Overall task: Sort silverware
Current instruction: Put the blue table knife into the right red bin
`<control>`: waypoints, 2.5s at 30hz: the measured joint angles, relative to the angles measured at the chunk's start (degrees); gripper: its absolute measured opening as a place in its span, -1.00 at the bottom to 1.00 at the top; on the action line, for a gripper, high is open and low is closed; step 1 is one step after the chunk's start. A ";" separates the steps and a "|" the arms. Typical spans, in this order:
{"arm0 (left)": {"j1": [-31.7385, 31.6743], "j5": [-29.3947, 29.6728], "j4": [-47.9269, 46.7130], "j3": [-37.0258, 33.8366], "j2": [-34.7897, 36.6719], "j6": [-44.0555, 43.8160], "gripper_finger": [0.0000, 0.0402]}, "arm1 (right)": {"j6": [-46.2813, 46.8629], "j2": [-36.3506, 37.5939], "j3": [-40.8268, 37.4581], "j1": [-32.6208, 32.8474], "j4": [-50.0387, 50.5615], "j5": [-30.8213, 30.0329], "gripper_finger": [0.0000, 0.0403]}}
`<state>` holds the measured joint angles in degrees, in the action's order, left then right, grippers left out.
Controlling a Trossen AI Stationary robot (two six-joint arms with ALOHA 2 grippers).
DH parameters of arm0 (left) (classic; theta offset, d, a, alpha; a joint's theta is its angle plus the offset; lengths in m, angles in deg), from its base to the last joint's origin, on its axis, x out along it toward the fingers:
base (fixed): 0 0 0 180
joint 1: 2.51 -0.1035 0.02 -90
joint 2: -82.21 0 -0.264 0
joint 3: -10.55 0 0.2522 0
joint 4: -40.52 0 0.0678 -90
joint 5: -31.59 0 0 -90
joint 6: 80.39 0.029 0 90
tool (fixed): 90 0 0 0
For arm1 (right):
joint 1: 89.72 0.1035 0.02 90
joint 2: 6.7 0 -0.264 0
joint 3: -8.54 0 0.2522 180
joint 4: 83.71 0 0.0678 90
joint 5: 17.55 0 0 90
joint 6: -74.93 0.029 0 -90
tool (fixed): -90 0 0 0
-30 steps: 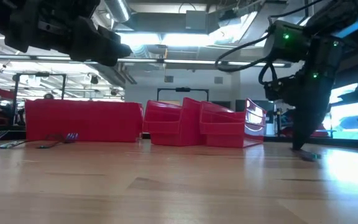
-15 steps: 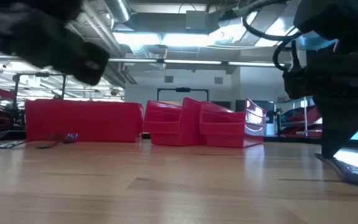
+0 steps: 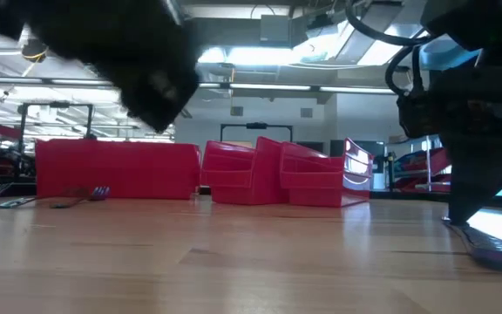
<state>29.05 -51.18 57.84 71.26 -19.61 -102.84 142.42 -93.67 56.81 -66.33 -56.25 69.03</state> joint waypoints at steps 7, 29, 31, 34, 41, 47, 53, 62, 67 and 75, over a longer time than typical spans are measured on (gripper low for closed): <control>-2.96 6.96 -7.24 7.94 -5.35 3.99 -1.00 | -1.74 -0.02 0.00 -0.11 -0.03 -0.41 -1.00; 3.71 28.75 -11.93 37.92 -19.38 14.09 -1.00 | 8.04 -0.13 -0.11 4.02 -0.62 -7.74 -1.00; 4.07 37.71 -13.37 40.41 -22.97 8.96 -1.00 | 6.84 -0.05 -0.11 4.02 -0.68 -7.68 -1.00; 4.56 47.90 -16.12 41.68 -26.32 -3.90 -1.00 | 4.54 -0.02 -0.15 4.00 -1.40 -7.56 -1.00; 4.72 45.20 -15.65 44.61 -30.17 -12.08 -1.00 | -0.50 -0.07 -0.20 3.96 -3.02 -7.54 -1.00; 4.15 41.21 -15.58 50.01 -34.15 -13.30 -0.83 | -2.04 -0.07 -0.20 3.96 -2.99 -7.99 -1.00; 3.08 36.47 -15.72 53.70 -38.01 -17.81 -0.30 | -3.48 -0.05 -0.20 3.96 -3.11 -7.93 -1.00; 3.36 42.61 -21.72 55.51 -38.32 -9.88 0.31 | -6.08 0.00 -0.15 3.96 -3.20 -7.51 -1.00; 3.21 43.34 -28.76 55.27 -38.60 -14.87 0.32 | -6.98 0.02 -0.13 3.96 -3.24 -6.93 -1.00; 2.20 41.63 -33.32 55.27 -38.47 -18.51 0.32 | -7.91 0.04 -0.11 3.96 -3.37 -6.89 -1.00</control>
<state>31.24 -9.54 24.52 126.53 -58.07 -121.35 134.51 -93.63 56.70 -62.37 -59.62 62.14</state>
